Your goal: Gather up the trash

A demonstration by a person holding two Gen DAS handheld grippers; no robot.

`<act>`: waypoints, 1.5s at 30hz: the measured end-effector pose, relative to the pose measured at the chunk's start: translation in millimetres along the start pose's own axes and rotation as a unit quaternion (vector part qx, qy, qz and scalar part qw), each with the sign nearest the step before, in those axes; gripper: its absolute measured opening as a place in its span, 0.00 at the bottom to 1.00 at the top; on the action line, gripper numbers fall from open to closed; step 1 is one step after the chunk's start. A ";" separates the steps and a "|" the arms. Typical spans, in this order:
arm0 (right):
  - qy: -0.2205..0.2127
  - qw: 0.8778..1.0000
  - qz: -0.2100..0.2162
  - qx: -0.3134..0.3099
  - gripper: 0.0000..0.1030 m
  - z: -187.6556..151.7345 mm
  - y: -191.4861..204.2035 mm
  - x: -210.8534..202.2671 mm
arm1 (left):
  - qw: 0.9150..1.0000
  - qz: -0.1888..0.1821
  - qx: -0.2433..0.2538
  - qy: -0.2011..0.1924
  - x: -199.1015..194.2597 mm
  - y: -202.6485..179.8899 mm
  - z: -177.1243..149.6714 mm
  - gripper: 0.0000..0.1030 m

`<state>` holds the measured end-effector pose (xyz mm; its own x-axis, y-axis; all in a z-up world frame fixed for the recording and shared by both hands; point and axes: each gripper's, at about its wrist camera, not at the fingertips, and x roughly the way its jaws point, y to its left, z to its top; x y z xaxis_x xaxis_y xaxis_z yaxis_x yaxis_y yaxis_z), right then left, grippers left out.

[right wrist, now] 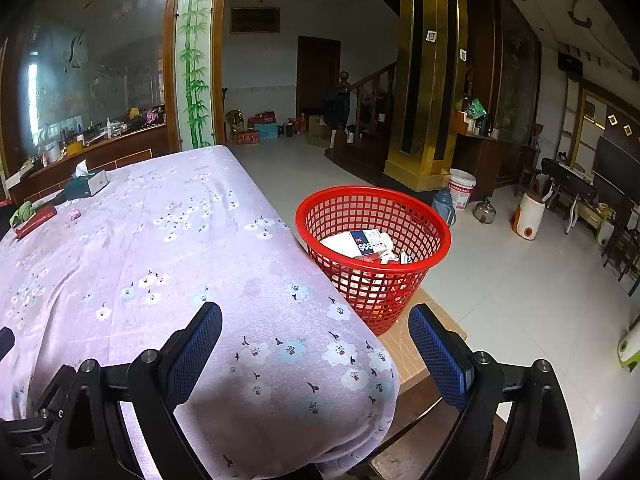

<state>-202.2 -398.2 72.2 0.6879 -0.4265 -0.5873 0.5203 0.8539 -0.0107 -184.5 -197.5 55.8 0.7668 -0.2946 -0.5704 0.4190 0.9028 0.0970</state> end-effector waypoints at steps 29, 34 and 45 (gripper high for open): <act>0.009 1.000 0.010 -0.009 0.94 0.1 9.8 5.7 | 1.000 0.001 -0.005 0.000 -0.1 3.0 -0.1 0.95; 0.009 1.000 0.009 -0.010 0.94 -0.3 10.1 5.6 | 1.000 0.001 -0.005 0.000 -0.1 3.0 -0.1 0.95; 0.012 1.000 0.009 -0.012 0.94 -2.1 11.6 6.1 | 1.000 0.000 -0.006 0.000 0.2 4.1 0.5 0.95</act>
<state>-193.0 -390.3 66.7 0.6848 -0.4031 -0.6071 0.4951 0.8687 -0.0185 -182.4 -194.0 56.5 0.7676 -0.2941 -0.5695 0.4128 0.9065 0.0883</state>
